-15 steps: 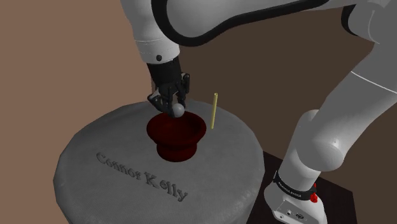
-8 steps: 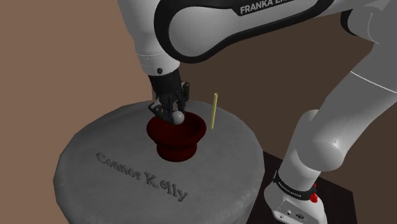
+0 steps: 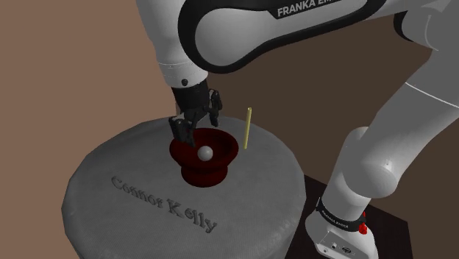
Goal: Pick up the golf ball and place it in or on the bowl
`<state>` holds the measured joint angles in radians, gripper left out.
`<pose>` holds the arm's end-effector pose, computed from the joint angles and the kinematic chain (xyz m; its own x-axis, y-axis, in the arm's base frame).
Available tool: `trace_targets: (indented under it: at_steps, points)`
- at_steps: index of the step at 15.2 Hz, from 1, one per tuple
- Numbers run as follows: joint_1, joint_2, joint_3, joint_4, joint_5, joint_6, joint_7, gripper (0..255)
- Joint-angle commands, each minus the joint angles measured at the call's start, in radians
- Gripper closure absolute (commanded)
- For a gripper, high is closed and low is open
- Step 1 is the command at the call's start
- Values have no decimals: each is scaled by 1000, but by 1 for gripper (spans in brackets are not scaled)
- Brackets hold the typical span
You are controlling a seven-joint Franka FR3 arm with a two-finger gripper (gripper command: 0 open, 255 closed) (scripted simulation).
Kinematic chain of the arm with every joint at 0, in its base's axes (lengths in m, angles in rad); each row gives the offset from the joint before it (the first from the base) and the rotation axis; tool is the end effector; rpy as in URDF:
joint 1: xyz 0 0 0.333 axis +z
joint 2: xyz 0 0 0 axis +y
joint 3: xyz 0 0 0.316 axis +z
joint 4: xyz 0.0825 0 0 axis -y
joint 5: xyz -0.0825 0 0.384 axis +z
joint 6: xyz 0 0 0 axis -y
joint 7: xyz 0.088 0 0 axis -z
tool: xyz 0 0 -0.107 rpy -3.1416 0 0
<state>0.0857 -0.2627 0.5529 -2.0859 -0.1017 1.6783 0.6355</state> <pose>0.3724 0.2850 0.5076 0.9999 -0.0060 -0.0087 -0.0032 -0.9556 0.2947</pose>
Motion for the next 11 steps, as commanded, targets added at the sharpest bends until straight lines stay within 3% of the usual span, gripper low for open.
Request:
trace_targets:
  at_steps: [1,6,11]
  points:
    - [0,0,0,0,0,0,0,0]
    - [1,30,16,151,-8,-127,9,0]
    - [1,30,16,151,-8,-127,9,0]
